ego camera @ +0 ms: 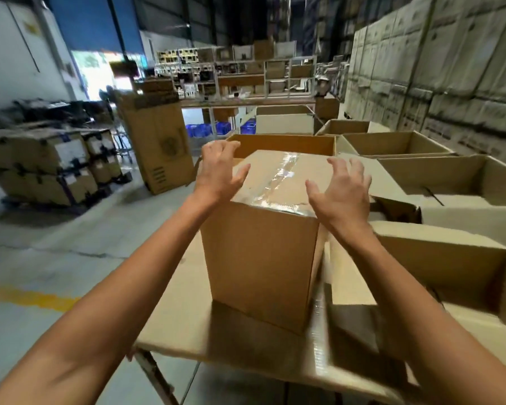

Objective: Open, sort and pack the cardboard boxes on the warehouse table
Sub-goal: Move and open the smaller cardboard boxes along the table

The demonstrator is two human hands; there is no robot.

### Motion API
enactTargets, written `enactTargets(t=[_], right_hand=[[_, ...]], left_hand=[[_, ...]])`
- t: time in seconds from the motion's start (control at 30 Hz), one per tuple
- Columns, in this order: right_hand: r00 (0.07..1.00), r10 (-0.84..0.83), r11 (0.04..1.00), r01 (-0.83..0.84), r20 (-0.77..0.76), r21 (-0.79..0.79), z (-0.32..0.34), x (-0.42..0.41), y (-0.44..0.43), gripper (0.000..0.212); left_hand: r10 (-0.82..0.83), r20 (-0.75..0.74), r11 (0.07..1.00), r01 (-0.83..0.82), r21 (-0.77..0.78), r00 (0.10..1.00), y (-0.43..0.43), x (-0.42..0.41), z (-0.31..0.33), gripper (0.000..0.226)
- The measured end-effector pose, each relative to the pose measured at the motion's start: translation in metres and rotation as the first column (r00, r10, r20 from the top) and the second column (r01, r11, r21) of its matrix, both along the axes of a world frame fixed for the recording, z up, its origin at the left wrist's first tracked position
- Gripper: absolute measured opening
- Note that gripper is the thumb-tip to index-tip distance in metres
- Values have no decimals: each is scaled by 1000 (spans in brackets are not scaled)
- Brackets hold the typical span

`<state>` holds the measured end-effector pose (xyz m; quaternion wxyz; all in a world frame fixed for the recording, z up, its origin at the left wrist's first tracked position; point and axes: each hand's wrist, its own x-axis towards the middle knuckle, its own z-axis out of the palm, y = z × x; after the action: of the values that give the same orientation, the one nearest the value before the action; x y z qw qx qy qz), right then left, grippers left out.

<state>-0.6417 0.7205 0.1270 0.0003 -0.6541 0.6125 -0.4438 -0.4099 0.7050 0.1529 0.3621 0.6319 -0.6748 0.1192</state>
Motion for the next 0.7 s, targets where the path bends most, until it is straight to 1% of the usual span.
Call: enactTargets(t=[0.07,0.1,0.17,0.23,0.27,0.33,0.37,0.4,0.43,0.57,0.63,0.7], right_hand=[[999,-33,984,40,-41,173,16,5,-33,71],[998,-36,962,47,-45,270,22,7,-48,80],[999,-38,880,40,-14,474,25,11,-74,98],[998,-47,785,8,47,619,16,16,-91,111],[996,-51,765,-6,70,645,8,18,-97,115],[997,-54,780,6,58,626,-5,20,-107,118],[998,-48,790,18,33,612,-7,21,-110,118],[999,-45,796,25,19,605,-8,21,-111,117],[999,-46,800,28,14,600,-8,20,-110,117],[997,-73,830,69,-15,554,-5,25,-89,108],[997,-82,843,76,-12,532,-1,28,-75,105],[995,-94,858,75,12,508,2,32,-57,108]], left_hand=[[44,-18,989,-41,139,999,-37,5,13,58],[68,-22,976,-62,208,997,-54,7,18,62],[123,-54,939,-98,329,991,-84,13,19,71],[175,-111,879,-105,466,978,-104,21,7,76],[197,-121,821,-96,562,973,-111,26,-3,79],[214,-140,678,-44,734,967,-120,35,-15,86],[209,-177,638,3,770,962,-123,39,-17,88],[195,-219,626,51,778,956,-125,42,-18,88],[175,-246,631,83,771,953,-124,42,-17,87],[137,-294,678,127,724,946,-111,46,-18,83],[135,-377,692,185,698,916,-98,54,-19,79],[139,-453,711,229,664,880,-81,63,-17,76]])
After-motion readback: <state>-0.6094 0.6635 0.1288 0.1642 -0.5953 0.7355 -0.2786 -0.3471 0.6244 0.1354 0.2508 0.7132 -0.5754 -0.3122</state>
